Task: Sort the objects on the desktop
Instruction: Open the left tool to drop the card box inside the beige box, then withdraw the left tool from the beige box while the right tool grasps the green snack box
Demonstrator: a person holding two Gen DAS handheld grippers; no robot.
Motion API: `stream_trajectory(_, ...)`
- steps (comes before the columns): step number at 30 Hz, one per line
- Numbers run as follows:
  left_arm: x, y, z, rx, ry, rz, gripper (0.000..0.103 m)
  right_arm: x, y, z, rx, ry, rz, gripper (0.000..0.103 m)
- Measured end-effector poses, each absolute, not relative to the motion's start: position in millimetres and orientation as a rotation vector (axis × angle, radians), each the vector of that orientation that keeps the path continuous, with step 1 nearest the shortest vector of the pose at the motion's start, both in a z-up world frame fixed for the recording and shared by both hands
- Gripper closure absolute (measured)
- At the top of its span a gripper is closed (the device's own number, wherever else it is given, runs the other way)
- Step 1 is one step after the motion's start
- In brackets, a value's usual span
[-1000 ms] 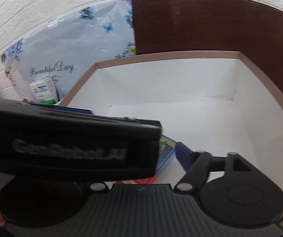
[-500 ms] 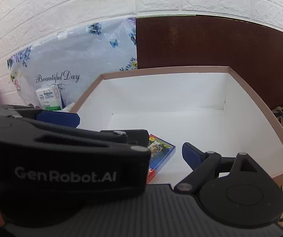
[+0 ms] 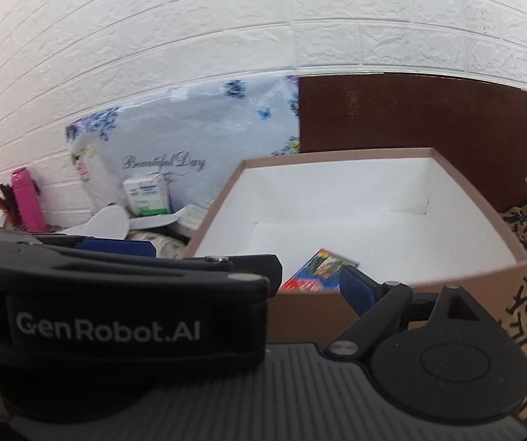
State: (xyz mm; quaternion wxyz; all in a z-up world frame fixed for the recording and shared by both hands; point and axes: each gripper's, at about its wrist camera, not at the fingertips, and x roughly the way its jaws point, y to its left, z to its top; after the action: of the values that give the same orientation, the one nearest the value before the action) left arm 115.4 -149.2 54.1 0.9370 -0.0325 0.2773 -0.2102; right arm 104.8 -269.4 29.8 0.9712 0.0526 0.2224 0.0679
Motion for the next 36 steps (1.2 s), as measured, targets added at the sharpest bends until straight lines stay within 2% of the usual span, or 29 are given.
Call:
stream_trajectory(8,46.7,-90.4,7.6,-0.08,0.578,-0.384,0.003,46.5,-220.7,-6.8,0.129,0.51,0.248,0.014)
stream_trajectory(14,35.3,-45.9,-16.7,-0.126,0.661,-0.299,0.004,27.4,-177.7,-43.5,0.1,0.578,0.324,0.014)
stream_trajectory(19,40.1,-19.3,-17.6,-0.186,0.654,-0.218,0.004,25.5,-167.9,-44.8,0.027,0.552,0.309,0.014)
stream_trajectory(24,61.9,-32.1,-10.5,-0.185,0.623,-0.264,0.004,37.7,-173.9,-44.4,-0.005,0.535,0.248,0.014)
stream_trajectory(30,88.0,-51.9,-21.3,-0.157,0.641,-0.277,0.011,46.6,-191.7,-46.6,-0.006,0.532,0.16,0.016)
stream_trajectory(36,108.5,-58.6,-33.7,-0.154,0.679,-0.259,0.014,60.1,-191.0,-52.6,-0.04,0.529,0.14,0.019)
